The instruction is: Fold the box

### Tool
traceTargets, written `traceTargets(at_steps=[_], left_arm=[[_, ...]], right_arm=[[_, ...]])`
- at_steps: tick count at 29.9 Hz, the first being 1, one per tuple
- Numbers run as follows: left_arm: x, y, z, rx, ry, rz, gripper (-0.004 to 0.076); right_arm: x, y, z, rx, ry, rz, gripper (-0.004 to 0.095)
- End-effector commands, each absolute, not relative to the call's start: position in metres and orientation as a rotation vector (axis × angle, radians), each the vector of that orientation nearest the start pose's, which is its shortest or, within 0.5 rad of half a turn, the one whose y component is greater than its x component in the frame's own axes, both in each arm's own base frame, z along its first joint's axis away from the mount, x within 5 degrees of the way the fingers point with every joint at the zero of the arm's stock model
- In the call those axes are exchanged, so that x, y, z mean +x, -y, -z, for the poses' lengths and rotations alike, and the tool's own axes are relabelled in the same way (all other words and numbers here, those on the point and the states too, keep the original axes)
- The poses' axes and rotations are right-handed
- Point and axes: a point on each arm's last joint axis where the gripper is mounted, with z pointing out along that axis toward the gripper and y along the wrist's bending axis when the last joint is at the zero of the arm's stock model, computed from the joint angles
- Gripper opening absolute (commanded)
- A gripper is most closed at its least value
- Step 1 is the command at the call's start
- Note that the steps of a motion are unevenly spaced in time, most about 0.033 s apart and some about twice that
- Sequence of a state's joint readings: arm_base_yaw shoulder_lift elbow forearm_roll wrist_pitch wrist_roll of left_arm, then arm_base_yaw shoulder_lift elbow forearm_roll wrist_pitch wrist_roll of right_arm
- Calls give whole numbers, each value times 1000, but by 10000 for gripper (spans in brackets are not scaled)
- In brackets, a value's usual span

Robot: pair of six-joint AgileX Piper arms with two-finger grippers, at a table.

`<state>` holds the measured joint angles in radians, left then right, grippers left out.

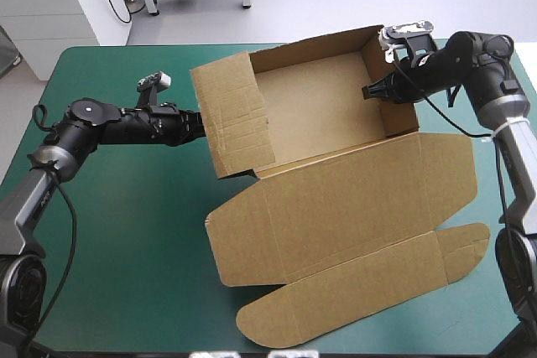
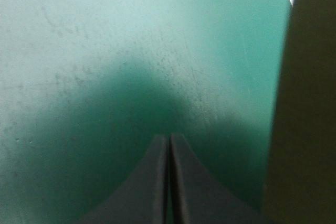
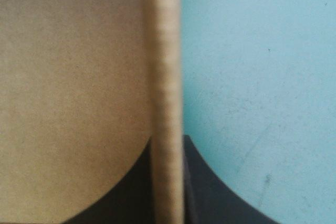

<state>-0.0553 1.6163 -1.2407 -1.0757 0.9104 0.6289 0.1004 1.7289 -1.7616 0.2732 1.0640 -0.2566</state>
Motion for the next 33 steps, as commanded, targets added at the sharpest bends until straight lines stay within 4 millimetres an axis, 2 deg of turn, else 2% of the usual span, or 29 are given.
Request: traceTargets(at_steps=[1, 10, 24, 28, 33], left_arm=[[323, 86, -346, 168, -2208, 1115, -8], [308, 115, -358, 254, -2176, 1233, -8], [305, 116, -381, 275, -2088, 1247, 11], [302, 118, -381, 327, -2097, 1272, 129], [298, 120, -385, 326, -2078, 1356, 417]], right_arm=[[370, -61, -408, -330, -2316, -310, -15], [371, -57, -406, -343, -2323, -245, -15], [370, -55, -404, -357, -2348, -212, -15], [370, -55, -404, -361, -2351, -212, -15], [369, -55, -402, -369, -2372, -206, -15]])
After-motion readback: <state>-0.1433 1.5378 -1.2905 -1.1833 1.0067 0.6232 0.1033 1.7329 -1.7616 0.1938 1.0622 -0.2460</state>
